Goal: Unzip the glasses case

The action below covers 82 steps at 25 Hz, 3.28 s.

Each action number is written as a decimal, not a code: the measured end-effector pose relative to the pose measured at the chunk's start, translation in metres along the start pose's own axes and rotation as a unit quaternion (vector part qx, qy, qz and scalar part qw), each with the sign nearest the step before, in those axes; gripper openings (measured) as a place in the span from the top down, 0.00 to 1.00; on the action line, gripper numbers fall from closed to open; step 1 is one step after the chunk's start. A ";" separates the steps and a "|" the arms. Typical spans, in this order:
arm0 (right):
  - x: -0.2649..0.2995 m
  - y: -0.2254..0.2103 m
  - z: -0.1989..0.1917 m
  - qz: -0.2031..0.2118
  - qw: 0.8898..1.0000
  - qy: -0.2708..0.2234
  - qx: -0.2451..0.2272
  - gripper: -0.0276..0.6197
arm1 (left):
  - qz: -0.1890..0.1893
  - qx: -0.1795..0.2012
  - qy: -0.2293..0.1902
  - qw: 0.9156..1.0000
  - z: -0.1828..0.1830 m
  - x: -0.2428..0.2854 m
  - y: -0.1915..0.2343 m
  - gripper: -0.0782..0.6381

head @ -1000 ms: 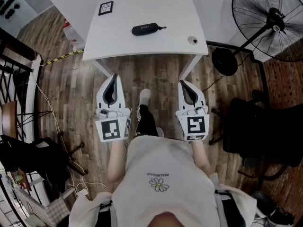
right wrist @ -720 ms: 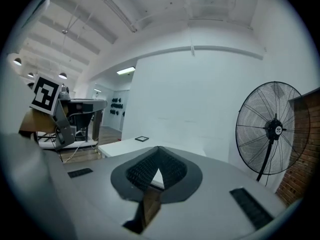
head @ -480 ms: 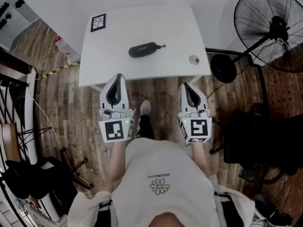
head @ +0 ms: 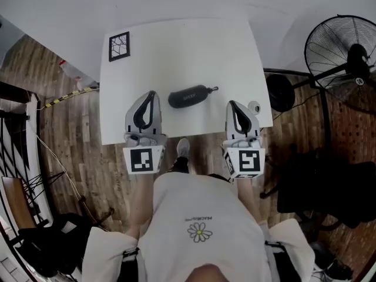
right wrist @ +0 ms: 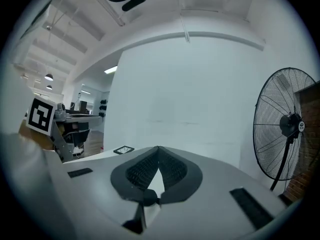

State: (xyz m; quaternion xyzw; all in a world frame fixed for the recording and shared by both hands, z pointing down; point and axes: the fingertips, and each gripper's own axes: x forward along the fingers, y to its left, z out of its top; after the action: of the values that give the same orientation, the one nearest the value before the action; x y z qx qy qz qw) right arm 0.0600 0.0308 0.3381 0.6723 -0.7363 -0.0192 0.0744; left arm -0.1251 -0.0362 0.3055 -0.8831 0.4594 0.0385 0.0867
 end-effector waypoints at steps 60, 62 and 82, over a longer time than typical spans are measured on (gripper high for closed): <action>0.078 -0.050 -0.061 0.059 0.993 0.102 0.023 0.95 | -0.261 0.061 0.370 0.890 -0.264 0.026 -0.071 0.45; 0.078 -0.051 -0.061 0.060 0.993 0.103 0.019 0.95 | -0.258 0.056 0.368 0.891 -0.265 0.029 -0.071 0.45; 0.083 -0.039 -0.066 0.084 0.990 0.108 0.021 0.95 | -0.044 -0.106 0.392 0.913 -0.263 0.047 -0.059 0.42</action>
State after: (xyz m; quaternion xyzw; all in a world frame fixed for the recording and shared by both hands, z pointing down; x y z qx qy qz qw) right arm 0.1002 -0.0505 0.4052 0.6076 -0.7780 0.0755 0.1409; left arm -0.0527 -0.0902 0.5640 -0.8504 0.4108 -0.2665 -0.1925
